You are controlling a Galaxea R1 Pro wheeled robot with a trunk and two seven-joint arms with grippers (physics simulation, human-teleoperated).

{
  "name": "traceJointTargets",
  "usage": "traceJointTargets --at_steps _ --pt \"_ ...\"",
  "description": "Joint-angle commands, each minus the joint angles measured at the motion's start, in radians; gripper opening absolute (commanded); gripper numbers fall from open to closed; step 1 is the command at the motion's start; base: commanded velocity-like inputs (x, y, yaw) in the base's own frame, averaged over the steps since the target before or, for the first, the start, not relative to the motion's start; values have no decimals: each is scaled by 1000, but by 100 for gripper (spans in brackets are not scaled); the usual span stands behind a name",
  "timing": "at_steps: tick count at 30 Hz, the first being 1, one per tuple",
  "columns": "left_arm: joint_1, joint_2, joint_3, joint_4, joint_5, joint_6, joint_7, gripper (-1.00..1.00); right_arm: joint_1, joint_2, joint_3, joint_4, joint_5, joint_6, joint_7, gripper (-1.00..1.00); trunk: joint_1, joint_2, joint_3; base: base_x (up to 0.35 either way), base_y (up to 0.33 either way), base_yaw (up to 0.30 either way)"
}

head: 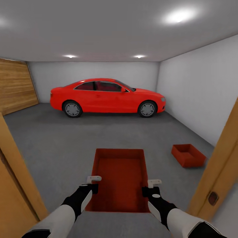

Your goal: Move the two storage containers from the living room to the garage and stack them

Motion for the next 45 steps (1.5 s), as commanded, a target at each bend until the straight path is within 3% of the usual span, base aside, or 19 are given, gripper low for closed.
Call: traceJointTargets --at_steps 1,45 --pt "-1 0 24 -58 -21 8 3 -100 -1 -1 8 5 -15 -6 -2 -100 1 -2 -2 321 0 0" --pt "-1 0 24 -56 -22 8 2 -100 -1 -1 8 6 -15 -6 -2 -100 1 -2 -2 321 0 0"
